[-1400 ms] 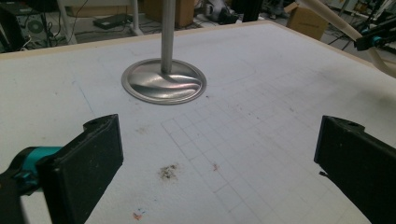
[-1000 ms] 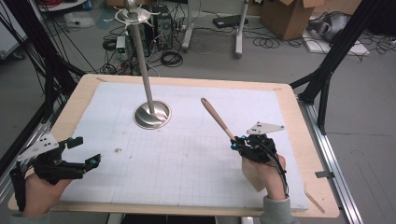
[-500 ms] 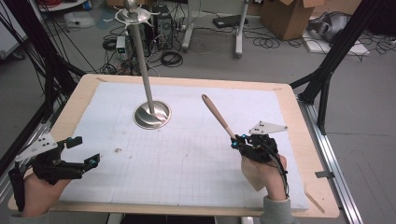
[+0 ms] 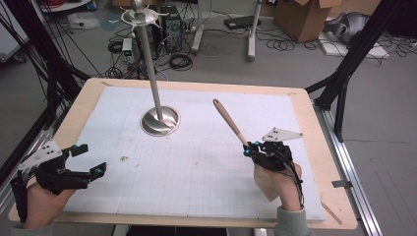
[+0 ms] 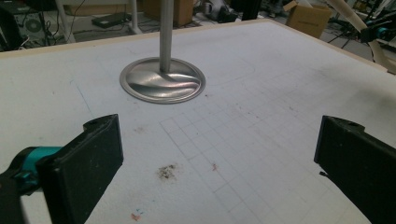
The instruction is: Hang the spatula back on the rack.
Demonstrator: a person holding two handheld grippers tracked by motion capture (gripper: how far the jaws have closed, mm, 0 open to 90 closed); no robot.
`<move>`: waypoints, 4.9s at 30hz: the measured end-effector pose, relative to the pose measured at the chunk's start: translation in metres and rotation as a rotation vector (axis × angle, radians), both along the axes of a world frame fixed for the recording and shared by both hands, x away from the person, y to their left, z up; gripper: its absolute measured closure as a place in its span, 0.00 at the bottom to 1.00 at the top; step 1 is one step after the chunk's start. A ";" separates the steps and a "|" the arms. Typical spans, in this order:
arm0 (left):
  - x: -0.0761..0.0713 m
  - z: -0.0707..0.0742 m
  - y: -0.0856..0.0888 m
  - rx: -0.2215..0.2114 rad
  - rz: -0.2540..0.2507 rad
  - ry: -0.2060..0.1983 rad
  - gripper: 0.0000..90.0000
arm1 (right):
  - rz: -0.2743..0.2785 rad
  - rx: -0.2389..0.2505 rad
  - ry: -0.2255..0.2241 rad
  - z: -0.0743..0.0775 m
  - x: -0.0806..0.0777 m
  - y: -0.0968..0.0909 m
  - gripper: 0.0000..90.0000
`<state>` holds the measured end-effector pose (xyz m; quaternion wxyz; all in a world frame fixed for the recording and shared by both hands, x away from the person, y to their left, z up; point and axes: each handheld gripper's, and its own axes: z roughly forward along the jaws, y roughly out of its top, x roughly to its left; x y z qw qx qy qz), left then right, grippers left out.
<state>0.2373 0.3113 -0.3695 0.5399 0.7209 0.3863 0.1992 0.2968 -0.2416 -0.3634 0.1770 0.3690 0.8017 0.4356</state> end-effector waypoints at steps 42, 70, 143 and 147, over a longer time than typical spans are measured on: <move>-0.003 0.000 -0.001 -0.010 0.005 0.001 0.02 | 0.058 0.052 -0.121 0.062 0.014 0.027 0.87; -0.013 -0.003 0.016 -0.017 0.045 0.006 0.02 | 0.124 0.047 -0.152 0.107 0.048 0.066 0.87; -0.032 -0.005 0.038 -0.037 0.078 0.009 0.02 | 0.205 0.128 -0.141 0.152 0.077 0.106 0.87; -0.032 -0.005 0.037 -0.034 0.080 0.013 0.02 | 0.214 0.135 -0.134 0.151 0.079 0.105 0.87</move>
